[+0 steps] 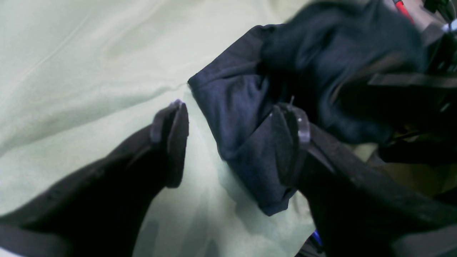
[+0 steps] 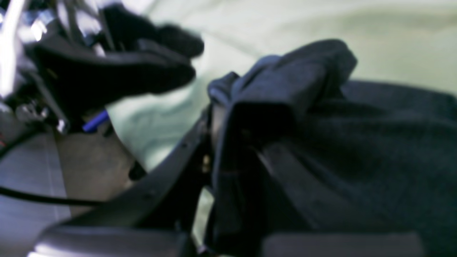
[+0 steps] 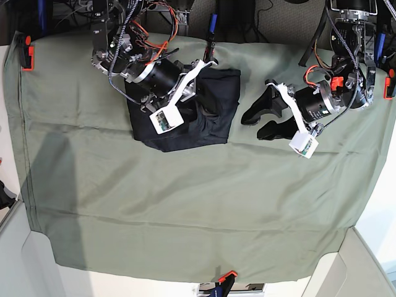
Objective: Fold the T-shirt properly
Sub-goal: 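Release the fold and move the right gripper to the strip's other end, then fold the strip end with the right gripper over toward the left gripper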
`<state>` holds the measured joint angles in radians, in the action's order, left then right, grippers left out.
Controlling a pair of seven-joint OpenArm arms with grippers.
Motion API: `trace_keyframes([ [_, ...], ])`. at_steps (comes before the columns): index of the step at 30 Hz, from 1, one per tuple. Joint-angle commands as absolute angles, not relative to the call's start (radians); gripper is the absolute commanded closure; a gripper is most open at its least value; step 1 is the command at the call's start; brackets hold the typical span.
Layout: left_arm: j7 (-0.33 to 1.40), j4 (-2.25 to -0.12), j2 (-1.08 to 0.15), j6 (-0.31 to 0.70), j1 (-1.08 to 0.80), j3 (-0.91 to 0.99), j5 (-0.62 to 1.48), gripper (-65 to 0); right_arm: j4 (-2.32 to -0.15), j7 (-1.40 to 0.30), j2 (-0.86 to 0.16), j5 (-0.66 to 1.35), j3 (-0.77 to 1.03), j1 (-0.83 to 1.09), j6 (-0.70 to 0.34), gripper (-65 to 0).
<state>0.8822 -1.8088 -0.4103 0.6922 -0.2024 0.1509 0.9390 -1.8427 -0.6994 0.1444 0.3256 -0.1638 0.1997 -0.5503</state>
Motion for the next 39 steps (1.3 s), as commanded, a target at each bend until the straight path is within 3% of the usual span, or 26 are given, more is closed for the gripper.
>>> trace_keyframes([
  [1, 0.858, -1.826, -0.422, 0.698, -0.192, 0.157, 0.962, -39.1, -1.843, -0.658, 0.15, 0.336, -0.175, 0.191, -0.553, -11.8],
  [4, 0.858, -1.826, -0.421, 0.698, -0.192, 0.157, 0.978, -39.1, -1.791, -0.624, 0.15, 0.337, -0.184, 0.191, -0.553, -37.2],
  [6, 0.859, -1.826, -0.421, 0.698, -0.192, 0.157, 0.988, -39.1, -1.771, -0.616, 0.15, 0.348, -0.186, 0.191, -0.553, -42.7],
  [16, 0.9, -1.826, -0.434, 0.698, -0.192, 0.157, 1.093, -39.1, -1.817, -0.656, 0.15, 0.475, -0.186, 0.073, -0.558, -42.6],
  [22, 0.946, -1.828, -0.435, 0.698, -0.201, 0.147, 1.158, -39.0, -1.817, -0.661, 0.15, 0.368, -0.175, -0.017, -0.544, -42.4],
  [24, 0.964, -1.836, -0.443, 0.698, -0.213, 0.094, 1.174, -34.3, -1.817, -0.651, 0.15, 0.339, -0.157, -0.042, -0.542, -42.2],
  [26, 0.969, -1.84, -0.455, 0.698, -0.216, -0.006, 1.132, -22.4, -1.816, -0.637, 0.15, 0.301, -0.125, -0.06, -0.538, -31.3],
  [29, 0.925, -1.84, -0.454, 0.698, -0.211, -0.144, 0.987, -10.0, -1.816, -0.635, 0.149, 0.228, -0.054, -0.081, -0.5, 0.0],
  [39, 0.86, -1.84, -0.455, 0.698, -0.22, -0.234, 0.791, -3.8, -1.743, -0.605, 0.019, 0.19, 0.134, -0.093, -0.467, 0.0],
])
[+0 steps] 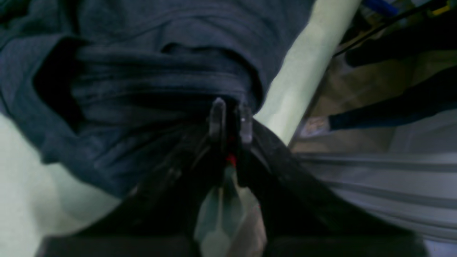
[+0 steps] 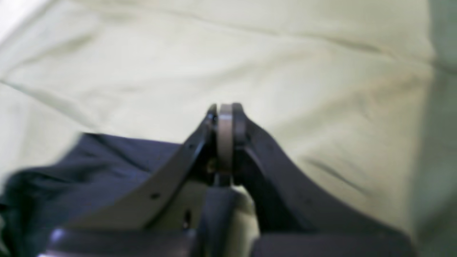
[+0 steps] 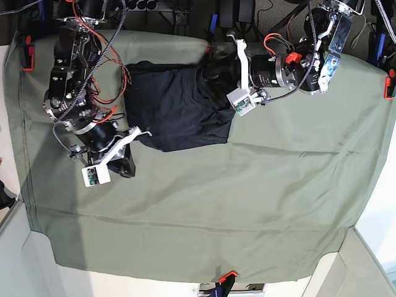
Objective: Fold the T-shirt properly
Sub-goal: 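Fold the strip end with the right gripper over toward the left gripper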
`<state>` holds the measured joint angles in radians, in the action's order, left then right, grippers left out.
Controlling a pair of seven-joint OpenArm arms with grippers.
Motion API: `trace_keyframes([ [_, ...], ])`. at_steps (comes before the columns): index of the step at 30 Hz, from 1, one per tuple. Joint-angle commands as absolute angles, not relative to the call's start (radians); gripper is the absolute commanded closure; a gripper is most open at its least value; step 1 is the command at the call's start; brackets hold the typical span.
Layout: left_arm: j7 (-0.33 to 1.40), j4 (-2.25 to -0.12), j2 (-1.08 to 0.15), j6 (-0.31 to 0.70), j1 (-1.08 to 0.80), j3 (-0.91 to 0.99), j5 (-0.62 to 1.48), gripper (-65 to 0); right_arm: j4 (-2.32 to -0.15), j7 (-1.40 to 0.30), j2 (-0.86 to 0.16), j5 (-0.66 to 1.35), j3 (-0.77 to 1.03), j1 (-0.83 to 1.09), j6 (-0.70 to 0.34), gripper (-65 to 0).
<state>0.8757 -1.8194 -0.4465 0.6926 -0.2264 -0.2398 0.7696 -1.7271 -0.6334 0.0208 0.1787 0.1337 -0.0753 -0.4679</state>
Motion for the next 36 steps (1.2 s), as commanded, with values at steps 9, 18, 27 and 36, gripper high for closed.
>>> trace_keyframes([
  [9, 0.812, -1.837, -0.455, 0.698, -0.219, -0.235, 0.603, -2.9, -1.582, -0.538, -0.069, 0.225, 0.157, -0.101, -0.47, 0.0],
  [18, 0.682, -1.701, -0.469, 0.698, -0.205, -0.234, 0.439, -3.0, -1.54, -0.546, -0.06, 0.277, 0.154, -0.147, -0.479, 0.0],
  [27, 0.669, -1.575, -0.468, 0.698, -0.069, -0.234, 0.429, -3.0, -1.54, -0.573, -0.052, 0.277, 0.152, -0.146, -0.479, 0.0],
  [36, 0.65, -1.493, -0.467, 0.698, 0.078, -0.235, 0.429, -3.0, -1.54, -0.58, -0.052, 0.277, 0.152, -0.146, -0.479, 0.0],
])
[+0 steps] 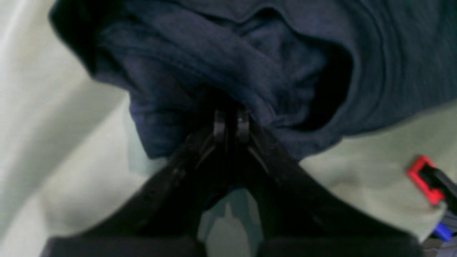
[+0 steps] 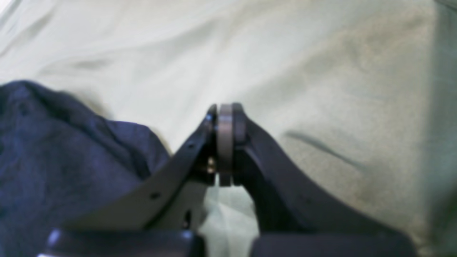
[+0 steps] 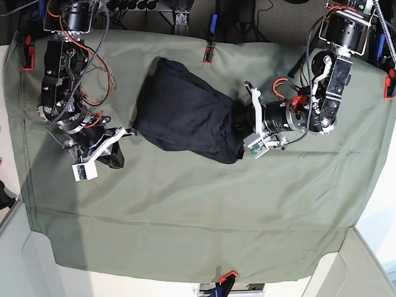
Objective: Fold the T-shirt properly
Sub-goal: 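Fold the strip end with the right gripper over toward the left gripper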
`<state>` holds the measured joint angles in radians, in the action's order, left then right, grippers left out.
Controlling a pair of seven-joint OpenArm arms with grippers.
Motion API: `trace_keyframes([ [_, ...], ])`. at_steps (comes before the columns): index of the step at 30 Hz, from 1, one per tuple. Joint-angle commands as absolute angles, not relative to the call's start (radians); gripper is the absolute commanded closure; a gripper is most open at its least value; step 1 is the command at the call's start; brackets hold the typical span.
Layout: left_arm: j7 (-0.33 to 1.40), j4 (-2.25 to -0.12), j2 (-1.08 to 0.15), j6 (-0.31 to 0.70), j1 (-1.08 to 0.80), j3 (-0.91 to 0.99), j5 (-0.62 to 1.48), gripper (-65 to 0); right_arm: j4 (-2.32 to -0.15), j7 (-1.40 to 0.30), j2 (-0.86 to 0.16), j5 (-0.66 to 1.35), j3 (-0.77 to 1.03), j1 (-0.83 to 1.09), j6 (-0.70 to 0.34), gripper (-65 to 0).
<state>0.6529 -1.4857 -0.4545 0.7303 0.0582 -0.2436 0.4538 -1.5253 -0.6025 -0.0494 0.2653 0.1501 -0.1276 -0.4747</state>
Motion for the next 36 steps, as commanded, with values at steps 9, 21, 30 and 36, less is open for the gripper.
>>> trace_keyframes([
  [9, 0.589, -1.374, -0.465, 0.698, 0.153, -0.235, 0.428, -3.0, -1.54, -0.599, -0.052, 0.277, 0.152, -0.146, -0.478, 0.0],
  [21, 0.542, -1.193, -0.337, 0.698, 0.326, -0.279, 0.368, -3.0, -1.54, -0.63, -0.052, 0.283, 0.152, -0.118, -0.475, 0.0],
  [30, 0.54, -1.16, -0.245, 0.698, 0.393, -0.569, 0.34, -3.0, -1.54, -0.633, -0.028, 0.345, 0.15, -0.085, -0.477, 0.0],
  [36, 0.535, -1.169, -0.217, 0.698, 0.398, -0.627, 0.318, -3.0, -1.54, -0.638, -0.01, 0.348, 0.15, -0.085, -0.479, 0.0],
])
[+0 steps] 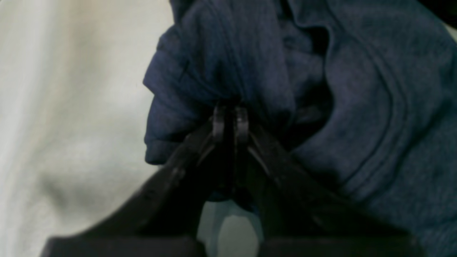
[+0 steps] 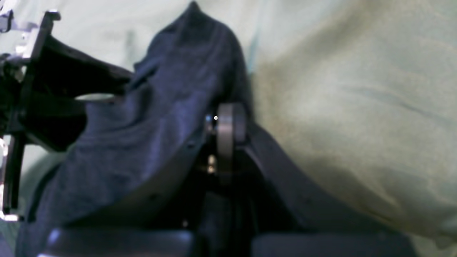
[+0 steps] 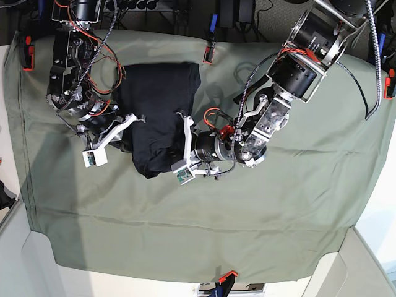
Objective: Fold the T-shirt properly
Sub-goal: 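Fold the strip end with the right gripper over toward the left gripper, then release the folded shirt and pull both grippers away from it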
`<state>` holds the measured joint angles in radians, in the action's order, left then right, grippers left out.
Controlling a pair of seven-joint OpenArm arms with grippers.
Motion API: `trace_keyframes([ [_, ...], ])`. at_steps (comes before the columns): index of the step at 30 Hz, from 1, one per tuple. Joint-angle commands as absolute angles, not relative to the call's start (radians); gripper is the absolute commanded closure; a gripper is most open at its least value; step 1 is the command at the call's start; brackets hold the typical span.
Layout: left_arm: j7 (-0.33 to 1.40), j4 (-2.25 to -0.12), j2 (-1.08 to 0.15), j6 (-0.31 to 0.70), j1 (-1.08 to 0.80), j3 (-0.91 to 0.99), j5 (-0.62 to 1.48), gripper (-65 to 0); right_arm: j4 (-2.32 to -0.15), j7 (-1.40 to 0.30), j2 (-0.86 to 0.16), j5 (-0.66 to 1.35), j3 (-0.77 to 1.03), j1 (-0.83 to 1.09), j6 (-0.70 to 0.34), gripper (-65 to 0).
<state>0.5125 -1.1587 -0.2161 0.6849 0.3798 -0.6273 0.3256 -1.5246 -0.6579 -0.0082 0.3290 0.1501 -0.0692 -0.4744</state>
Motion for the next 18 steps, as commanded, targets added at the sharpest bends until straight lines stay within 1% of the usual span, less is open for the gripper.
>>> trace_keyframes([
  [1, 0.536, -1.177, -0.219, 0.698, 0.402, -0.621, 0.318, -3.0, -1.54, -0.643, -0.011, 0.347, 0.15, -0.084, -0.479, 0.0],
  [3, 0.554, -1.204, -0.229, 0.698, 0.41, -0.6, 0.328, -3.0, -1.54, -0.664, -0.011, 0.347, 0.15, -0.084, -0.479, 0.0],
  [6, 0.634, -1.274, -0.271, 0.698, 0.419, -0.577, 0.393, -3.0, -1.541, -0.67, -0.014, 0.346, 0.15, -0.064, -0.479, 0.0],
  [11, 0.783, -1.408, -0.374, 0.698, 0.41, -0.575, 0.608, -3.1, -1.542, -0.668, -0.033, 0.338, 0.157, -0.026, -0.479, 0.0],
  [13, 0.79, -1.464, -0.419, 0.698, 0.399, -0.575, 0.685, -3.1, -1.544, -0.655, -0.052, 0.34, 0.159, -0.015, -0.479, 0.0],
  [18, 0.818, -1.602, -0.521, 0.698, 0.33, -0.556, 0.726, -3.1, -1.591, -0.655, -0.089, 0.34, 0.162, 0.023, -0.479, 0.0],
])
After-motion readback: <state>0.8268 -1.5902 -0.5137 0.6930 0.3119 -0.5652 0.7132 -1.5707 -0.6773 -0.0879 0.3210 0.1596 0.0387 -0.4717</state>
